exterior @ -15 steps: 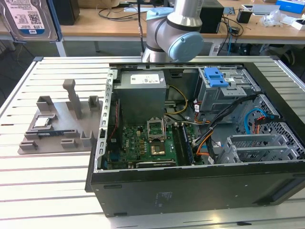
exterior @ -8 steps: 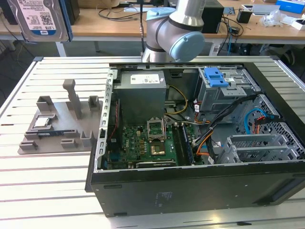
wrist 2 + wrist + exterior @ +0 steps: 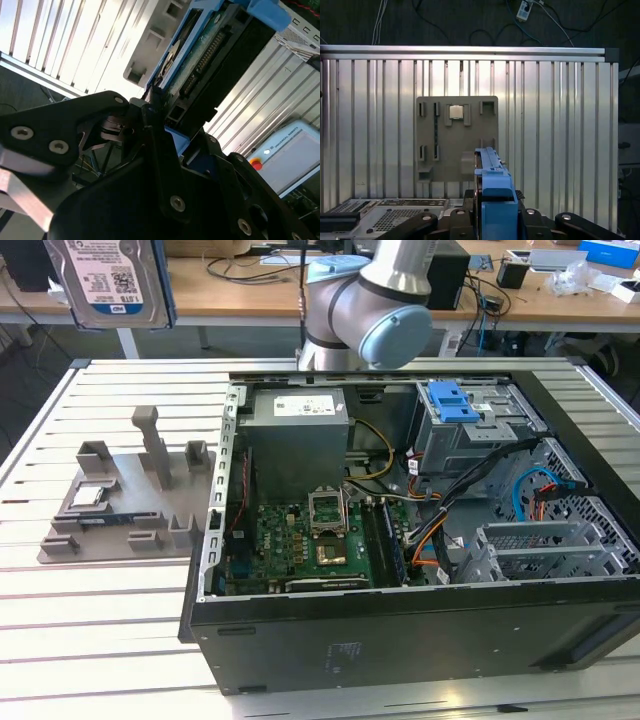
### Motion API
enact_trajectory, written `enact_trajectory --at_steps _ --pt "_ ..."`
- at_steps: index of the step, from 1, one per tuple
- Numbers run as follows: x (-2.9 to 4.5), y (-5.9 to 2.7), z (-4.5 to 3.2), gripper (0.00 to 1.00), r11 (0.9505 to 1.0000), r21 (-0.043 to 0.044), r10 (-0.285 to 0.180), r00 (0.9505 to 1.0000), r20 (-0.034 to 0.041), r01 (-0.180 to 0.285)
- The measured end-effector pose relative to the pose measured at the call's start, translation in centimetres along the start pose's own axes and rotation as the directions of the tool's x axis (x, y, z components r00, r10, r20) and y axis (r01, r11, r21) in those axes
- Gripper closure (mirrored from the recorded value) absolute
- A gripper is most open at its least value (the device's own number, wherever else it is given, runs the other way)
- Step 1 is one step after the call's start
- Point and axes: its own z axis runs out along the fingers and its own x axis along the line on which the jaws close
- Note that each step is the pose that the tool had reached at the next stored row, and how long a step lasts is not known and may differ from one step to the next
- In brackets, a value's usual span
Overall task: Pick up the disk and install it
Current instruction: 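Pick up the disk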
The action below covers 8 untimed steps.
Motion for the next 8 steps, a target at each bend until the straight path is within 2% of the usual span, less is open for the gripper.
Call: enact_trajectory --at_steps 6,8 --pt "0.12 -2.15 -0.03 0.63 1.0 -0.0009 0.0 1.0 0.0 0.0" --pt "0.18 -3.43 -0.04 0.63 1.0 -0.0014 0.0 1.0 0.0 0.0"
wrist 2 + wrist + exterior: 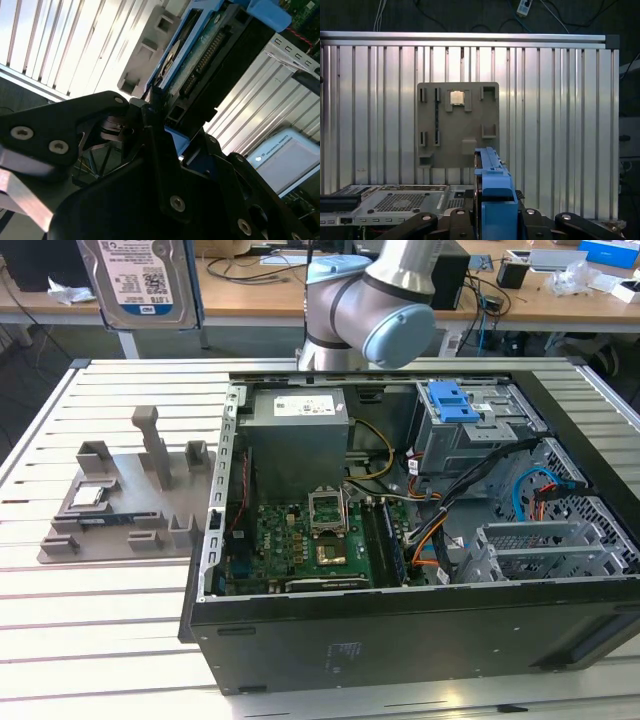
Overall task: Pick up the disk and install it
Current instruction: 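Pick up the disk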
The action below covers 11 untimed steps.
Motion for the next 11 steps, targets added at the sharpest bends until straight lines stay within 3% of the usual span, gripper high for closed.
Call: enact_trajectory --at_steps 11 --pt "0.13 -4.14 -0.07 0.63 1.0 -0.0021 0.0 1.0 -0.0001 0.0"
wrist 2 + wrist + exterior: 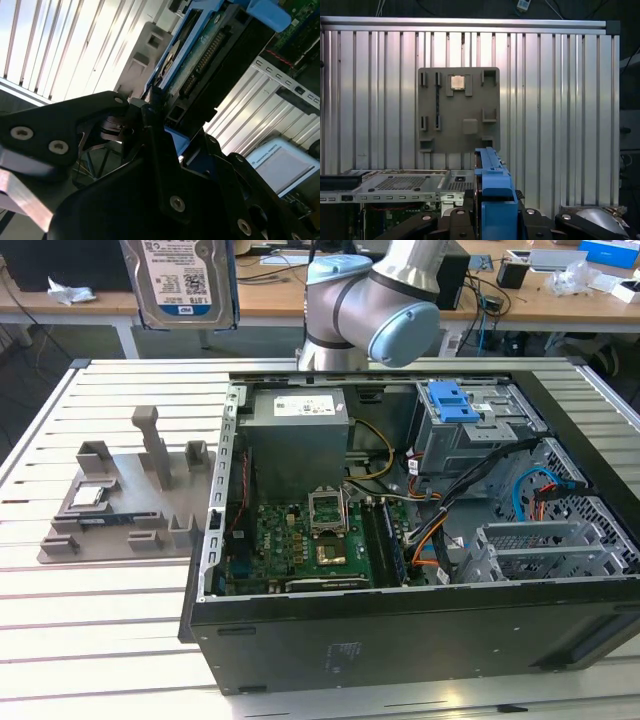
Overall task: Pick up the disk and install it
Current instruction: 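Pick up the disk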
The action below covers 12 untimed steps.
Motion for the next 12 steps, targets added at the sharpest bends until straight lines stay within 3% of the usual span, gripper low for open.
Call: enact_trajectory --at_steps 6,12 --pt "0.04 -3.26 -0.05 0.63 1.0 -0.0016 0.0 1.0 0.0 0.0" --pt "0.05 -5.84 -0.09 0.63 1.0 -0.0028 0.0 1.0 0.0001 0.0"
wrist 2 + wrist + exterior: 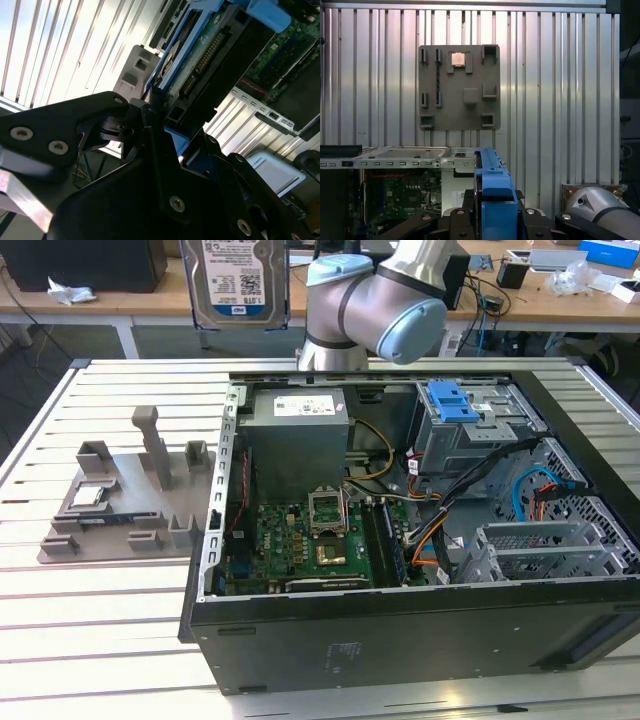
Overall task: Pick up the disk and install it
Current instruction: 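Pick up the disk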
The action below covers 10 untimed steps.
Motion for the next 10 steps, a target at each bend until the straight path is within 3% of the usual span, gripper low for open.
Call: enact_trajectory --at_steps 2,4,10 --pt "0.01 -0.79 -0.02 0.63 1.0 -0.0005 0.0 1.0 0.0 0.0" --pt "0.02 -2.16 -0.05 0.63 1.0 -0.0013 0.0 1.0 -0.0001 0.0" --pt "0.03 -4.49 -0.09 0.63 1.0 -0.0025 0.0 1.0 0.0 0.0"
